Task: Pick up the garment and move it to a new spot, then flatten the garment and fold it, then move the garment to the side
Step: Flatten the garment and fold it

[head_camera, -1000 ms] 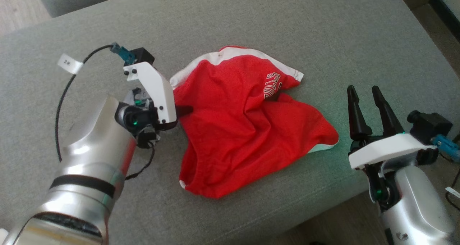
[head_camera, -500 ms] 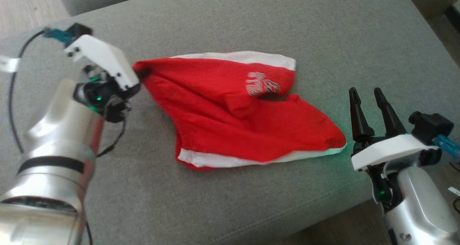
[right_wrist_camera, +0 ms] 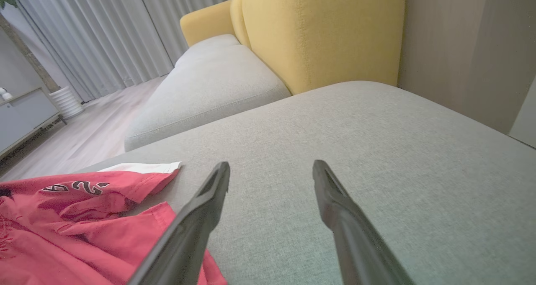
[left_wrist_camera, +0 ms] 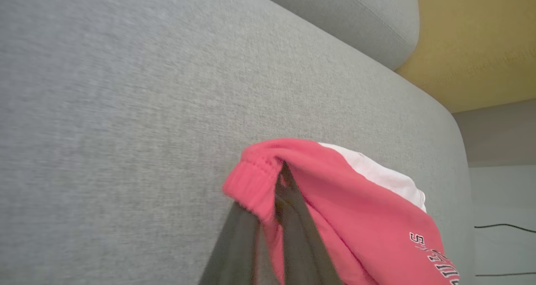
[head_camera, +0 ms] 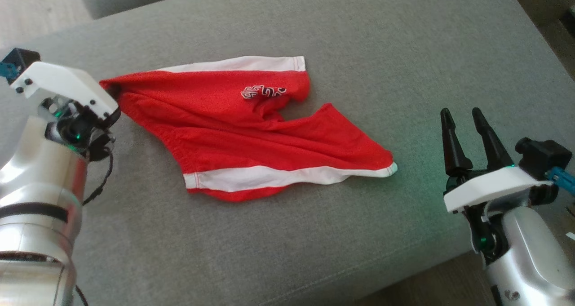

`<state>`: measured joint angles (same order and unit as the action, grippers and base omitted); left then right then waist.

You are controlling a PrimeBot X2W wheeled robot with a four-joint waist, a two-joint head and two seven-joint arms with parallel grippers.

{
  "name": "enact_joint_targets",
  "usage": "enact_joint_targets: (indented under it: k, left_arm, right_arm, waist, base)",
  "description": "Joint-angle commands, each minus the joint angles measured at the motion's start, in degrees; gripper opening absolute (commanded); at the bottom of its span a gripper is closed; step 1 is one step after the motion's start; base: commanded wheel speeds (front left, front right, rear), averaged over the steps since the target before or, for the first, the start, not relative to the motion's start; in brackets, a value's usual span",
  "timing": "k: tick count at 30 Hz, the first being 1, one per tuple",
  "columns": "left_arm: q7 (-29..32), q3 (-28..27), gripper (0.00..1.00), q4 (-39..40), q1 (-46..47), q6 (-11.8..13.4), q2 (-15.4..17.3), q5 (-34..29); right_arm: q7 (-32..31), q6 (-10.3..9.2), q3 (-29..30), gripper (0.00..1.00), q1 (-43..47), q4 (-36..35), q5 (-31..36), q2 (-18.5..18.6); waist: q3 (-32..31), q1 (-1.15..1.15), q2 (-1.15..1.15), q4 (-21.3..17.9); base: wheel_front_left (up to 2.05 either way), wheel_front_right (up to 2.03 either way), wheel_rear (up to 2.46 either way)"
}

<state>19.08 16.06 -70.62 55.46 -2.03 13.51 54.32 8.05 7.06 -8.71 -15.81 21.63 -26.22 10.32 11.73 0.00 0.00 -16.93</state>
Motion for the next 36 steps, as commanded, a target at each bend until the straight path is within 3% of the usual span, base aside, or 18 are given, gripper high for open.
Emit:
enact_joint_targets:
  k: [1, 10, 20, 22, 26, 32, 36]
  left_arm:
    - [-0.49, -1.20, 1.00, 1.37, 2.76, -0.07, 2.84, -0.30]
    - [-4.06, 3.97, 1.00, 2.66, -1.26, -4.74, 0.33, -3.72]
    - [-22.08, 11.22, 1.00, 19.04, -11.21, -5.43, 3.01, -10.54]
    - [-26.76, 12.06, 1.00, 23.53, -14.14, -4.15, 4.44, -12.90]
    - [-32.77, 11.97, 1.00, 34.60, -21.36, 1.24, 5.93, -16.52]
    - [-34.03, 8.32, 1.00, 54.59, -33.64, 9.39, 6.52, -23.45]
    - [-34.06, 4.81, 1.00, 63.45, -42.23, 12.73, 4.99, -28.36]
  right_arm:
    - [0.08, 0.43, -1.00, 1.00, -1.34, -2.07, 0.17, 1.05]
    - [-0.47, 0.43, -0.45, 1.00, 1.71, -2.64, 1.25, 1.17]
    - [-0.42, 0.43, 2.19, 1.00, 7.55, -5.06, 2.95, 0.67]
    - [-0.37, 0.43, 2.80, 1.00, 8.44, -5.86, 3.28, 0.47]
    - [0.43, 0.43, 3.46, 1.00, 9.81, -7.69, 4.02, 0.36]
    - [2.26, 0.43, 3.93, 1.00, 11.79, -9.81, 5.62, 0.84]
    - [4.12, 0.43, 4.56, 1.00, 13.02, -11.46, 6.57, 0.86]
  waist:
    - [-0.75, 0.00, 0.00, 0.73]
    - [-7.53, 0.00, 0.00, 6.59]
    - [-12.78, 0.00, 0.00, 12.75]
    - [-13.03, 0.00, 0.00, 13.61]
    - [-13.01, 0.00, 0.00, 14.93]
    - [-12.18, 0.00, 0.00, 16.08]
    - [-11.97, 0.00, 0.00, 15.79]
  base:
    - [0.00, 0.00, 0.00]
    - [0.00, 0.00, 0.00]
    - [0.00, 0.00, 0.00]
    - [0.00, 0.00, 0.00]
    - [0.00, 0.00, 0.00]
    - [0.00, 0.00, 0.00]
    - [0.00, 0.00, 0.00]
